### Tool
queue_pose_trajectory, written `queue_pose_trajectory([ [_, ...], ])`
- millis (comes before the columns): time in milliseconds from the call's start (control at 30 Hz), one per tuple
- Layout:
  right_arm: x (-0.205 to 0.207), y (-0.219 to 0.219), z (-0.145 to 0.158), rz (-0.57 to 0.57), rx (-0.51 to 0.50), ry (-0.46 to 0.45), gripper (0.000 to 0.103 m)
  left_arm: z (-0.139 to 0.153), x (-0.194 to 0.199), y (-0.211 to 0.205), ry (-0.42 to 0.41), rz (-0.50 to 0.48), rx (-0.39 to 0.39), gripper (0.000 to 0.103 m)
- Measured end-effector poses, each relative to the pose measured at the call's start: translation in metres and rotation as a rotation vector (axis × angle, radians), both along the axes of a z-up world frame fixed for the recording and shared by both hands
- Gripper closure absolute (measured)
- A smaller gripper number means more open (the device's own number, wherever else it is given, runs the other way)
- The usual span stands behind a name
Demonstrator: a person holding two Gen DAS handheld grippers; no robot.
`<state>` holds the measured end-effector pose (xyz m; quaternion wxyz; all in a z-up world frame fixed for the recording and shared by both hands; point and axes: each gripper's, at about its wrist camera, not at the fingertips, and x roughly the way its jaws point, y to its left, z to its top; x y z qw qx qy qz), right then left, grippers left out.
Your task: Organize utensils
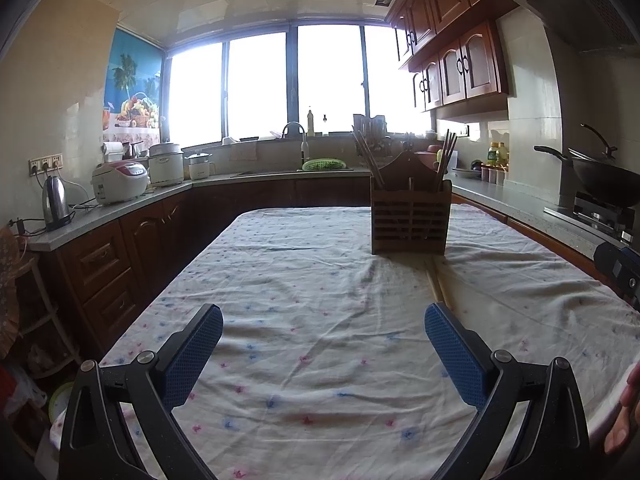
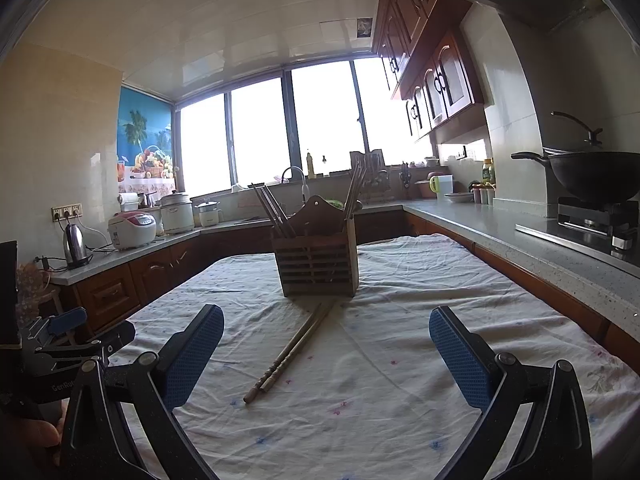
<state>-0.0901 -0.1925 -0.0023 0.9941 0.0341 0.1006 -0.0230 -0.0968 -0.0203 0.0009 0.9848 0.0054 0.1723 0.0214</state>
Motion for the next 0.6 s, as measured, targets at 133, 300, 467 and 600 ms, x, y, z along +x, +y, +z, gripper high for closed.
queue_pose_trajectory([
  [133, -0.0012, -0.0002, 0.0023, 0.005, 0.002, -0.006, 0.0, -0.0003, -0.0008, -0.0018, 0.001, -0.003, 0.0, 0.001],
  [300, -0.0013, 0.0013, 0.0027, 0.01, 0.001, -0.007, 0.0, -0.0002, -0.0004, -0.0023, 0.004, -0.003, -0.001, 0.001],
  [467, -0.0012, 0.0037, 0.0026, 0.01, 0.005, -0.005, 0.0, 0.0003, 0.0008, -0.0038, 0.008, -0.004, -0.002, 0.001],
  [600, -0.0005, 0.0041, 0.0032, 0.012, 0.009, -0.004, 0.0, 0.0004, 0.0011, -0.0044, 0.008, -0.004, -0.003, 0.001],
])
